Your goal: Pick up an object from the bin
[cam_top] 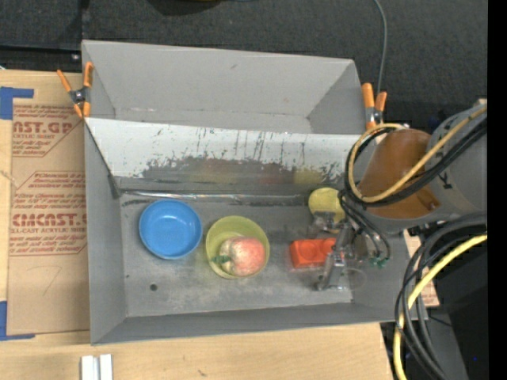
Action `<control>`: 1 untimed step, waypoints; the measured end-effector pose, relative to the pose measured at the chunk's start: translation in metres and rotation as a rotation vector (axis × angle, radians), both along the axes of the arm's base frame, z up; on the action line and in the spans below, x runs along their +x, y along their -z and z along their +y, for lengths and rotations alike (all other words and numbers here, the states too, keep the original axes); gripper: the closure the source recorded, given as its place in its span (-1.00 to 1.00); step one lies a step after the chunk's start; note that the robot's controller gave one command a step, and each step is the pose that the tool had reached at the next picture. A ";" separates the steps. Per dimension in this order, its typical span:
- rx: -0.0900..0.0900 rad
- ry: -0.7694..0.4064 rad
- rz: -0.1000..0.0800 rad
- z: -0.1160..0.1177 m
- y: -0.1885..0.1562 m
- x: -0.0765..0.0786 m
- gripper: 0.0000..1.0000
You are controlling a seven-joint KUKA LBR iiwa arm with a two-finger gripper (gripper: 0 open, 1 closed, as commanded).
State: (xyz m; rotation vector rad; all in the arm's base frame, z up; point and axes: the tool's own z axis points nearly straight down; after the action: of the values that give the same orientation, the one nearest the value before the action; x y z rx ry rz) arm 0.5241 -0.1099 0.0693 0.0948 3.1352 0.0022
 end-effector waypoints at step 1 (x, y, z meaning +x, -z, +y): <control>-0.002 -0.150 0.001 0.007 0.001 -0.003 1.00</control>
Offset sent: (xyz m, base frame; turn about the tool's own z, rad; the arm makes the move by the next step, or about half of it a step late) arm 0.0000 0.0000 0.0000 0.0000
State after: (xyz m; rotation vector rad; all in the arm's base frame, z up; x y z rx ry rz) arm 0.5213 -0.1030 0.0681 -0.1411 3.1341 -0.0003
